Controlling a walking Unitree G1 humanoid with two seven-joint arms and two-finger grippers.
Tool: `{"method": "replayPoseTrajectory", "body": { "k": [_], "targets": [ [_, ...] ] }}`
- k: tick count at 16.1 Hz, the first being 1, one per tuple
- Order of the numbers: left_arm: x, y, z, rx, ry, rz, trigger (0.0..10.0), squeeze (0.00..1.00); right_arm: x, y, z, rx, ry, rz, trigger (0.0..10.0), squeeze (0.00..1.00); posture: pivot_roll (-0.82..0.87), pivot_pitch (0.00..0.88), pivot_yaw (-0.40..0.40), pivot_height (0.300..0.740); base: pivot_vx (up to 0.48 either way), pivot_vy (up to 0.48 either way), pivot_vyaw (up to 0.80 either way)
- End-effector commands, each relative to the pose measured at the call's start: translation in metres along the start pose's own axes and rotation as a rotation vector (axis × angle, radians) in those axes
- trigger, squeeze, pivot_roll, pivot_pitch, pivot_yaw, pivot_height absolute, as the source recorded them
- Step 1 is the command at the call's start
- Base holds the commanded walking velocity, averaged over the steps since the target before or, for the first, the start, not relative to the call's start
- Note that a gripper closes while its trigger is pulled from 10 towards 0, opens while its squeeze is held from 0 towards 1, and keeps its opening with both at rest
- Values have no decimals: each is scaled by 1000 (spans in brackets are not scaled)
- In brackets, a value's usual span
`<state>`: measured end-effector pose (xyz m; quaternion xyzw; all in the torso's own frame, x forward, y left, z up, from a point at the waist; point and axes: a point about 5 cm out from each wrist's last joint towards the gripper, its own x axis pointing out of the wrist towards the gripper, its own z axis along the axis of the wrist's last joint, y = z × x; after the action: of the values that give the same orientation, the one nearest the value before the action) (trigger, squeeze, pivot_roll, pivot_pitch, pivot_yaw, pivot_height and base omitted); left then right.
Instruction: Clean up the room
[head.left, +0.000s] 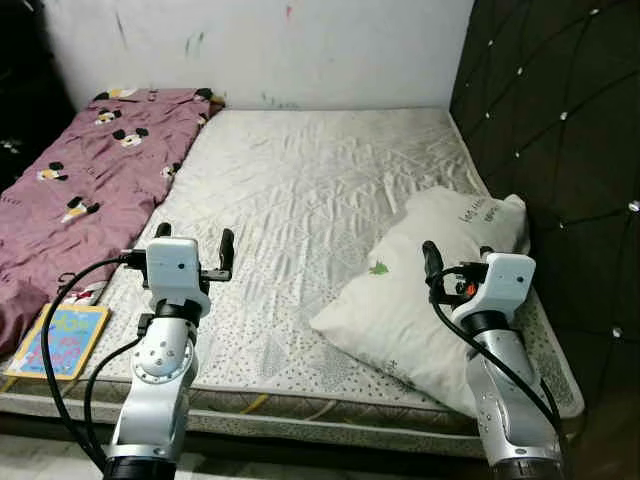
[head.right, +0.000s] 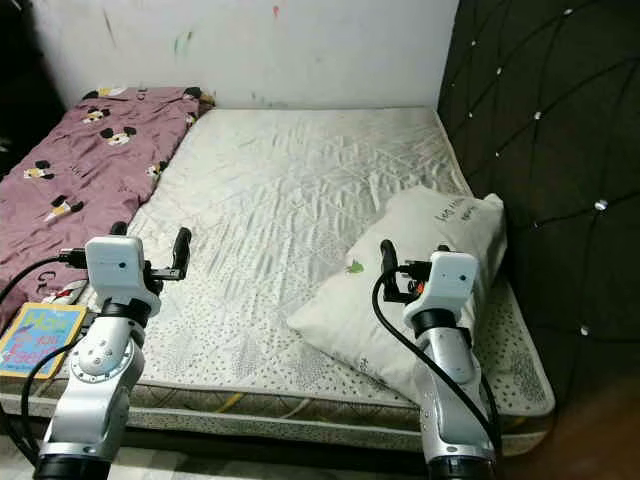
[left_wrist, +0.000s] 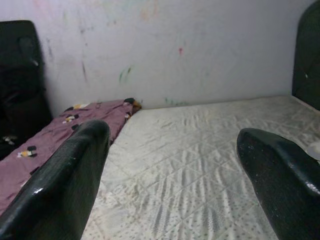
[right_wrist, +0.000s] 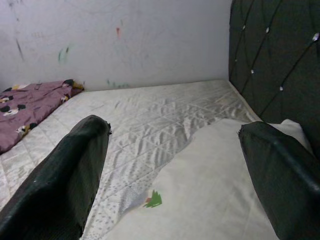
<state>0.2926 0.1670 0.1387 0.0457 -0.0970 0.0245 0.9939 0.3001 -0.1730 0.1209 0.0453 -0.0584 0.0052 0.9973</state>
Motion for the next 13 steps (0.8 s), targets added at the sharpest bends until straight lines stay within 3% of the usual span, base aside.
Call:
{"method": "replayPoseTrajectory", "body": {
  "k": [1, 5, 9, 13],
  "targets": [
    [-5, 3, -4, 13, 9, 24, 10000, 0, 2, 4, 0, 28, 0, 12, 10000, 0, 7, 0, 46, 740, 0, 0, 0],
    [-20, 6, -8, 6, 42, 29, 10000, 0, 1, 16, -7, 54, 31, 40, 10000, 0, 40, 0, 30, 740, 0, 0, -642],
    [-18, 5, 4, 5, 29, 23, 10000, 0, -3, 21, -7, 47, 49, 67, 10000, 0, 40, 84, 23, 740, 0, 0, 0],
    [-24, 5, 8, -10, 36, 49, 10000, 0, -10, 14, -13, 5, 94, 91, 10000, 0, 50, 123, -21, 740, 0, 0, 0]
  ]
}}
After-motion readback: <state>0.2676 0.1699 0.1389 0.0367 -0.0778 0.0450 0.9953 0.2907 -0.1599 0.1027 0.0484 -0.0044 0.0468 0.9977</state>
